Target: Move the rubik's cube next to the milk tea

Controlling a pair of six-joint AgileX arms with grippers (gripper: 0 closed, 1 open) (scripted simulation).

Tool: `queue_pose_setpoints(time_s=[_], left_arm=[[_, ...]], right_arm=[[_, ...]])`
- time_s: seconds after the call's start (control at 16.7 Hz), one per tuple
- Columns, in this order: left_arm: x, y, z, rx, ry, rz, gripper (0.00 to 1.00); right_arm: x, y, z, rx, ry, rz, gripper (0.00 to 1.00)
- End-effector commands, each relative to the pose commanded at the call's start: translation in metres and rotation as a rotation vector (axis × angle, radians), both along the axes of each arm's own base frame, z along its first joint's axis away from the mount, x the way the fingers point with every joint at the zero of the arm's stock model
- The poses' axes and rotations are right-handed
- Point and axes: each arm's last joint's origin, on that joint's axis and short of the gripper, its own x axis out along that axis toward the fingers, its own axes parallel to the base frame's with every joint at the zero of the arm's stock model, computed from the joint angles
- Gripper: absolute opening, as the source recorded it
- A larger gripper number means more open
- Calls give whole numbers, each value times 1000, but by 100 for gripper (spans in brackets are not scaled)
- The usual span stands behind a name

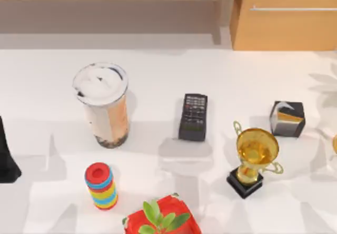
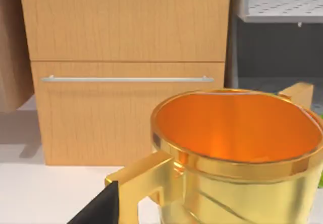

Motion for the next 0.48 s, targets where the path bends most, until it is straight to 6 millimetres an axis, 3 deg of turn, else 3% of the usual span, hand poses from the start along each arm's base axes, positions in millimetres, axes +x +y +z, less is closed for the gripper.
queue_pose_setpoints(time_s=[0.24, 0.48], left_arm=[[0, -1, 9, 0, -4, 0, 100], [7, -5, 59, -4, -22, -2, 100]], right_arm=[[0, 0, 0, 0, 0, 0, 100], [0, 0, 0, 0, 0, 0, 100]])
